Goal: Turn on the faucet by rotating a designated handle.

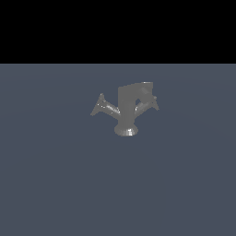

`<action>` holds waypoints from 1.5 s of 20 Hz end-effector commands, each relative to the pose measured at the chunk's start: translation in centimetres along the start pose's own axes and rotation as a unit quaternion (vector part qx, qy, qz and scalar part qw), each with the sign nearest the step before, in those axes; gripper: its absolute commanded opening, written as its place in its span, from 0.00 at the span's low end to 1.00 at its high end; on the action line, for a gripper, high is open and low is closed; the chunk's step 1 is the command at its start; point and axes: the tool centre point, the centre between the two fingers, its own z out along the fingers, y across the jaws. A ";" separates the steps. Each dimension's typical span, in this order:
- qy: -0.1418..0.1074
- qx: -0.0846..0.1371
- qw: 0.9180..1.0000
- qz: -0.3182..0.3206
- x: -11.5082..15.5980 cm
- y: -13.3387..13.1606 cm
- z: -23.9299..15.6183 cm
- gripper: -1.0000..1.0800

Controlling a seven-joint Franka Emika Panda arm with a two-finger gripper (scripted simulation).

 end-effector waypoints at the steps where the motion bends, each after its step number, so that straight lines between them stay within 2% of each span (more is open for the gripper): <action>1: -0.027 -0.005 1.000 -0.006 0.4 -1.4 2.0 0.32; 2: -0.050 -0.012 0.999 -0.006 1.0 -0.5 4.4 0.40; 3: -0.050 -0.028 0.998 -0.023 1.9 0.2 5.6 0.42; 4: -0.054 -0.015 0.998 0.005 2.6 0.1 6.9 0.43; 5: -0.050 -0.014 0.999 0.004 3.9 -1.0 7.7 0.43; 6: -0.055 -0.009 0.998 0.039 4.7 1.4 8.8 0.40; 7: -0.053 -0.004 0.996 0.065 5.9 2.5 9.6 0.39; 8: -0.080 -0.008 0.995 0.051 5.4 0.8 13.1 0.33; 9: -0.092 -0.014 0.994 0.061 5.6 0.7 14.9 0.27; 10: -0.083 -0.049 0.995 0.034 6.6 -0.4 15.7 0.27; 11: -0.072 -0.043 0.994 0.069 8.1 -0.4 16.2 0.21; 12: -0.083 -0.028 0.992 0.087 8.5 0.5 18.0 0.25; 13: -0.078 -0.008 0.993 0.092 9.6 -1.6 18.7 0.22; 14: -0.061 -0.005 0.993 0.096 11.5 -3.1 18.5 0.30; 15: -0.057 -0.003 0.988 0.144 12.8 0.1 19.5 0.46; 16: -0.069 -0.026 0.986 0.148 12.5 1.2 21.7 0.58; 17: -0.043 -0.029 0.985 0.166 14.9 1.6 21.3 0.65; 18: -0.037 -0.043 0.989 0.138 15.6 -1.3 22.4 0.74; 19: -0.029 -0.054 0.990 0.128 16.6 -1.5 23.3 0.76; 20: -0.024 -0.058 0.987 0.145 17.6 -0.4 24.1 0.76; 21: -0.029 -0.058 0.988 0.142 17.8 -1.7 25.7 0.71; 22: -0.017 -0.066 0.983 0.168 19.8 0.1 25.4 0.52; 23: -0.011 -0.073 0.988 0.138 20.4 -1.0 26.5 0.36; 24: -0.018 -0.079 0.988 0.128 20.0 -3.2 28.4 0.43; 25: 0.011 -0.085 0.989 0.118 22.5 -3.5 27.8 0.15; 26: 0.007 -0.091 0.989 0.113 22.7 -3.4 28.9 0.42; 27: -0.030 -0.117 0.984 0.133 21.4 0.0 30.0 0.82; 28: -0.037 -0.122 0.982 0.137 21.7 0.4 30.8 0.82; 29: -0.029 -0.126 0.986 0.105 23.4 -0.2 29.7 0.66; 30: -0.035 -0.120 0.989 0.080 22.6 -1.5 32.4 0.10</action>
